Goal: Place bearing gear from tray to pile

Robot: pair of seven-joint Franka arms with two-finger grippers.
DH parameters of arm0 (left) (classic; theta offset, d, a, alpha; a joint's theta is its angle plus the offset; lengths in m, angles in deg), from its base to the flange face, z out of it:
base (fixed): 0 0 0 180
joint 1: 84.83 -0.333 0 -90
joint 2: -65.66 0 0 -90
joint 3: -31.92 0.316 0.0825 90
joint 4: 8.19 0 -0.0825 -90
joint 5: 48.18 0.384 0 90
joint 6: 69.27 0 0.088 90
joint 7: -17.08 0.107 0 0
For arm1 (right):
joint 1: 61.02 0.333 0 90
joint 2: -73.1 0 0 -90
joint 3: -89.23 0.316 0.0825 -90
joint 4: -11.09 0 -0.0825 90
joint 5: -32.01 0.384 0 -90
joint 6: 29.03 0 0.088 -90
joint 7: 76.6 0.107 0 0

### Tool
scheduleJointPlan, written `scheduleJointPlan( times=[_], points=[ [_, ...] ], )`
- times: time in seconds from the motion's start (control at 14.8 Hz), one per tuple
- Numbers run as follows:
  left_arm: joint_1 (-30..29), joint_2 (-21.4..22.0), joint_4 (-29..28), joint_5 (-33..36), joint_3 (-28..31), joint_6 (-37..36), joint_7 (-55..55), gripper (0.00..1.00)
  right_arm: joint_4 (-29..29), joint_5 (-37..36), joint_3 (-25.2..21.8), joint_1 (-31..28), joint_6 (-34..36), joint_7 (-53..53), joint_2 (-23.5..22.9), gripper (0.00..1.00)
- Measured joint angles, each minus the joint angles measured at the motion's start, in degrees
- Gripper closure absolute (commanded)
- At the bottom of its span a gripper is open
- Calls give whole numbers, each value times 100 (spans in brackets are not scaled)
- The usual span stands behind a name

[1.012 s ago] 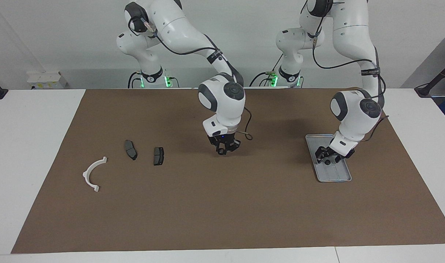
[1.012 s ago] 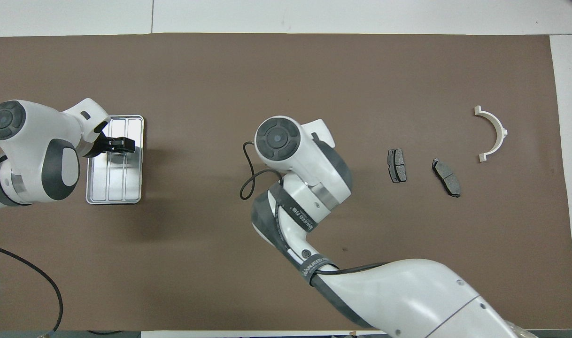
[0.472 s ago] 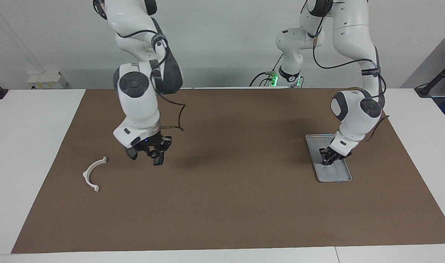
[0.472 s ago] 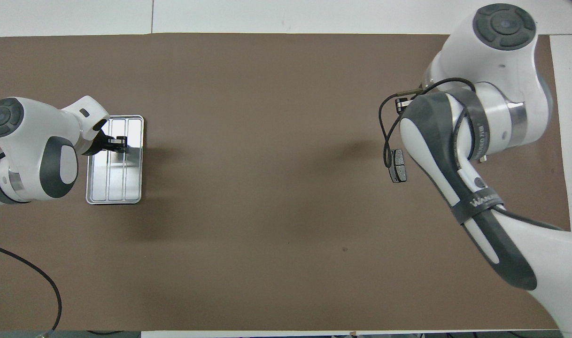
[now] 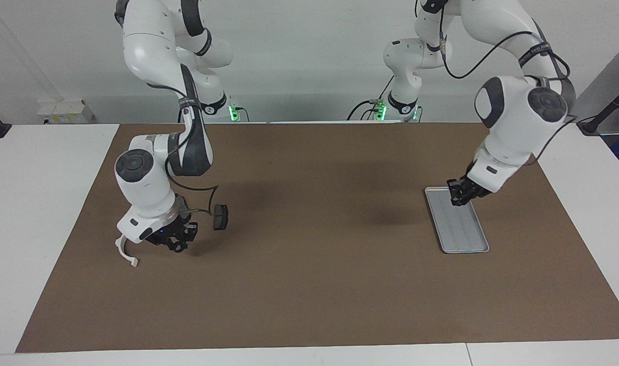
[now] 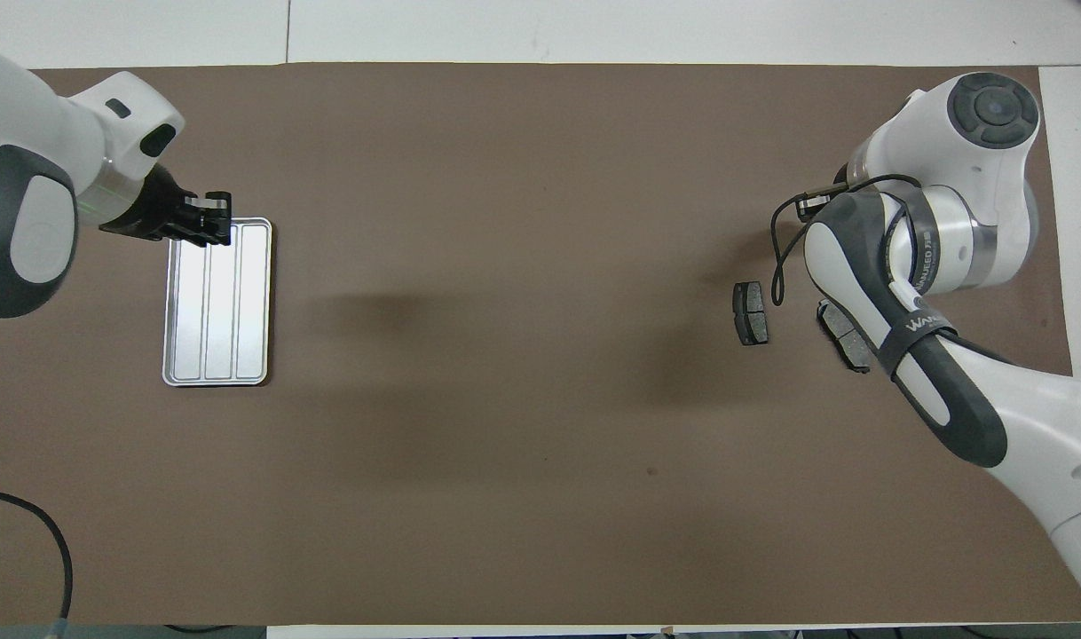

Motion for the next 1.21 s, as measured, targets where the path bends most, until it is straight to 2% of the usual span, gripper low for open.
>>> scheduleJointPlan(
  times=[0.13, 0.27, 0.4, 0.54, 0.61, 0.67, 0.74, 1.01, 1.21],
  points=[
    [911, 144, -134, 9, -31, 0, -1233, 100, 12, 0, -1, -94, -416, -226, -251, 100],
    [1768, 179, -578, 23, -53, 538, -2262, 100, 11, 0, -1, -179, -645, -363, -405, 100],
    [2327, 199, -1080, 27, -58, 1052, -2883, 100, 6, 0, 1, -203, -675, -396, -422, 100],
    [2590, 209, -1438, 73, -58, 1272, -3179, 100, 2, 0, 1, -203, -685, -396, -422, 100],
    [2636, 214, -1601, 139, -57, 1409, -3245, 100, 2, 0, 1, -205, -685, -396, -422, 89],
    [2653, 219, -1779, 174, -56, 1568, -3273, 100, 2, 0, 1, -210, -685, -396, -422, 37],
    [2662, 221, -1941, 182, -55, 1704, -3279, 100, 2, 0, 1, -218, -685, -396, -422, 3],
    [2676, 223, -2220, 184, -42, 1926, -3282, 100, -4, 0, 10, -219, -670, -396, -412, 0],
    [2677, 235, -2222, 185, -42, 1943, -3282, 100, -64, 0, 32, -194, -347, -396, -263, 0]
  ],
)
